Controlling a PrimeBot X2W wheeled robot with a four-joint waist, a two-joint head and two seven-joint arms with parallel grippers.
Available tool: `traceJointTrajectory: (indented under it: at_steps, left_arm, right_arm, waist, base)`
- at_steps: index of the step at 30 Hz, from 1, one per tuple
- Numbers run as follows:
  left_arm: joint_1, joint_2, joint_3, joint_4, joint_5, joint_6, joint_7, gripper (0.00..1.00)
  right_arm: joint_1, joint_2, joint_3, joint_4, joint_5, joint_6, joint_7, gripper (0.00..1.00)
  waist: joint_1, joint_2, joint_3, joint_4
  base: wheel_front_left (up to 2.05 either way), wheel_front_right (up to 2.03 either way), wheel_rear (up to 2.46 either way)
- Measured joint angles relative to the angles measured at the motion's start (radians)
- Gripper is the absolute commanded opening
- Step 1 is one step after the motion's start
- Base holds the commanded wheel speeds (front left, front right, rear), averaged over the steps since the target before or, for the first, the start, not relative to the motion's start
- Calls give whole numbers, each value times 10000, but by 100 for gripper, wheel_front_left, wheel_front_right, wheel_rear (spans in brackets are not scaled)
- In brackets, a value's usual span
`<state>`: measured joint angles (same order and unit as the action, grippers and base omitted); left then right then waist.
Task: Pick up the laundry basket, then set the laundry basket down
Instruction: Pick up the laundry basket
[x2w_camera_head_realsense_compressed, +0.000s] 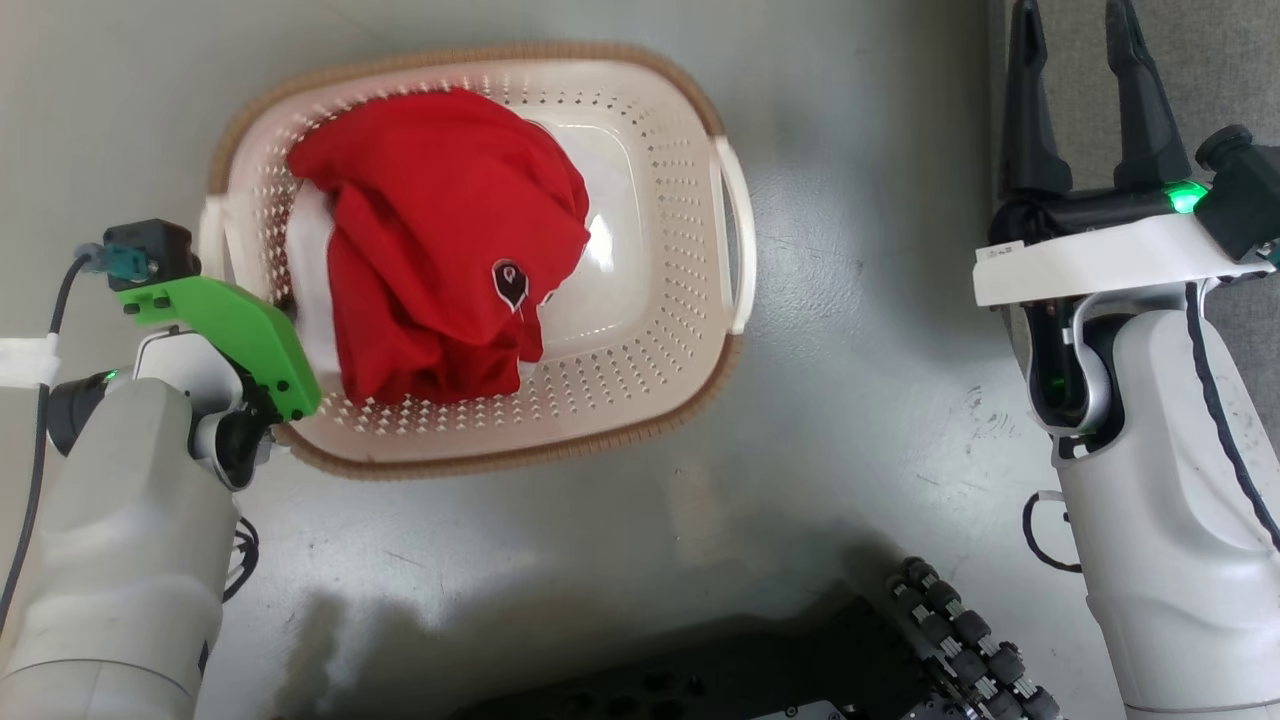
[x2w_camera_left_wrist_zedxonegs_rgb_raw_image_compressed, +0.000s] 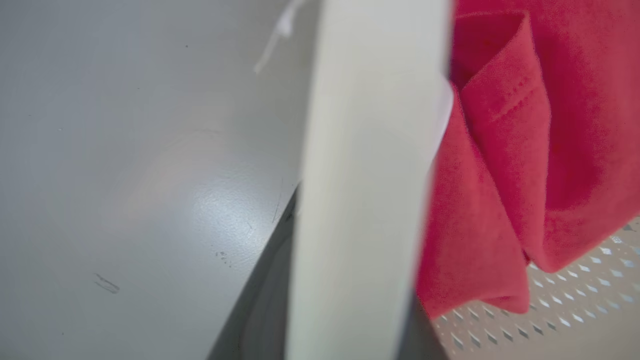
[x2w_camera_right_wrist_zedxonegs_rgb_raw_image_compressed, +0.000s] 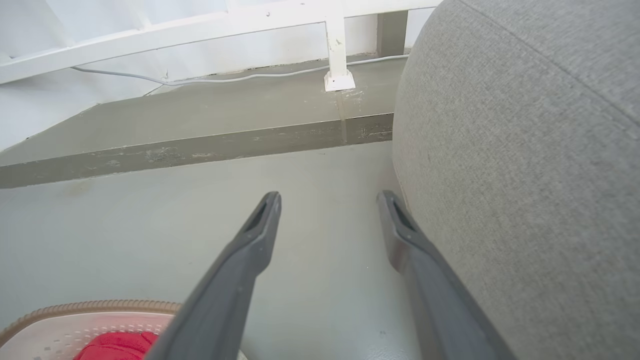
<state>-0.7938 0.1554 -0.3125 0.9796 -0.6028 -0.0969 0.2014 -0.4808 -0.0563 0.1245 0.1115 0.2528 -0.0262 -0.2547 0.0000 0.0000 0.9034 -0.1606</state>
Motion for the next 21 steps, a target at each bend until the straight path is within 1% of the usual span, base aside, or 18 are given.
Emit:
traceJointTrajectory:
  at_steps: [6, 9, 11, 16, 18, 21]
  left_arm:
    - [-18, -174, -109, 119, -100, -102, 92, 100]
    - [-41, -167, -138, 111, -82, -127, -105, 100]
    - [-62, -153, -132, 40, -12, -128, -495, 100]
    - [-182, -77, -238, -291, 259, -186, -1593, 100]
    - [-183, -75, -226, -376, 284, -186, -2067, 100]
    - [-174, -59, -362, -543, 625, -186, -2723, 100]
  right_arm:
    - [3, 0, -79, 33, -165, 0, 0, 100]
    - [3, 0, -148, 82, -167, 13, 0, 100]
    - [3, 2, -159, 173, -169, 75, -2, 100]
    - [27, 4, -245, 349, -228, 90, 0, 100]
    - [48, 4, -265, 458, -272, 171, -2, 100]
    - [179, 6, -284, 573, -362, 174, 0, 100]
  waist:
    - [0, 0, 4, -3]
    - [1, 0, -27, 21]
    - [0, 0, -102, 39]
    - [0, 0, -422, 103]
    - [0, 0, -602, 137]
    - [0, 0, -921, 195]
  base:
    - [0, 0, 0]
    - [0, 0, 0]
    - [0, 0, 0]
    - [0, 0, 0]
    - [0, 0, 0]
    - [0, 0, 0]
